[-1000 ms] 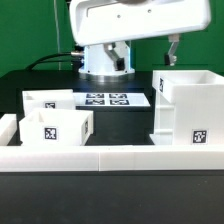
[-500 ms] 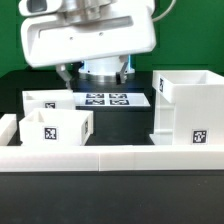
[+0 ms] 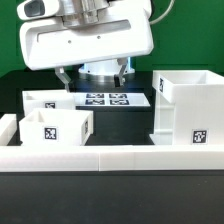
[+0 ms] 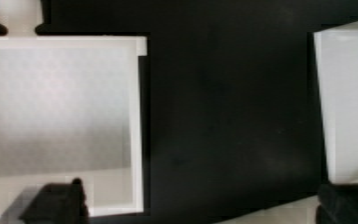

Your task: Assemble drawer

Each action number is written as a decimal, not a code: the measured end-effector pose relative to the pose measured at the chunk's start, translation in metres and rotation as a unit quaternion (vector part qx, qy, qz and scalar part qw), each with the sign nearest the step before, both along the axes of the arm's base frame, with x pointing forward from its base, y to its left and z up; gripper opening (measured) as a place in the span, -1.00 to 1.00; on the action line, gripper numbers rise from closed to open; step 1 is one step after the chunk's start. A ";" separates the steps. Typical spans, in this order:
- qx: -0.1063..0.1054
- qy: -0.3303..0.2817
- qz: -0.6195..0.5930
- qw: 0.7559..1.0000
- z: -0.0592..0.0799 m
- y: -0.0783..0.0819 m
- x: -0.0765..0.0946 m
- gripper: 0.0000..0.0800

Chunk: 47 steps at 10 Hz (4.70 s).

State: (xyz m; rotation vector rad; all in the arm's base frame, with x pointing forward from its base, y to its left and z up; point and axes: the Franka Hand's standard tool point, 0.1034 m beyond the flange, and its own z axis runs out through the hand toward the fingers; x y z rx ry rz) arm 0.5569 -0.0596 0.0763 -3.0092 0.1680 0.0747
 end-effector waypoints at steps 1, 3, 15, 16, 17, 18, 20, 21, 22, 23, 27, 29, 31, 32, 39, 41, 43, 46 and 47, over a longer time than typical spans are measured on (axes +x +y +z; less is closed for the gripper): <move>-0.011 0.005 0.014 1.000 -0.010 -0.002 -0.004 0.62; -0.024 -0.002 0.023 0.999 -0.024 -0.006 -0.008 0.62; -0.037 -0.018 -0.012 0.999 -0.067 -0.004 -0.015 0.62; -0.037 -0.016 -0.009 0.999 -0.070 -0.002 -0.016 0.62; -0.037 -0.018 -0.002 0.999 -0.070 -0.004 -0.016 0.62; -0.038 -0.018 0.002 0.999 -0.070 -0.005 -0.017 0.62; -0.038 -0.017 0.009 0.999 -0.072 -0.006 -0.019 0.39; -0.038 -0.016 0.010 0.999 -0.072 -0.006 -0.021 -0.07; -0.038 -0.015 0.012 0.999 -0.073 -0.007 -0.021 -0.53; -0.038 -0.015 0.012 0.999 -0.073 -0.007 -0.021 -0.53; -0.037 -0.017 0.014 0.999 -0.071 -0.005 -0.019 -0.90; -0.037 -0.018 0.027 0.999 -0.071 -0.005 -0.019 -0.90; -0.033 -0.015 0.078 0.996 -0.064 0.001 -0.020 -0.90; -0.027 -0.009 0.110 0.994 -0.058 0.004 -0.022 -0.90; -0.012 -0.011 0.330 0.944 -0.054 0.006 -0.030 -0.90; -0.011 -0.017 0.426 0.905 -0.054 0.006 -0.030 -0.90; -0.011 -0.021 0.498 0.867 -0.055 0.005 -0.032 -0.90; -0.004 -0.027 0.577 0.817 -0.057 0.001 -0.033 -0.90; -0.003 -0.029 0.627 0.778 -0.059 -0.002 -0.033 -0.90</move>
Offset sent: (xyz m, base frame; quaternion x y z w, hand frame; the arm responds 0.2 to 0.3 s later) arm -0.0113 -0.0148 -0.0255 -0.0348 0.0324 -0.0095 0.9988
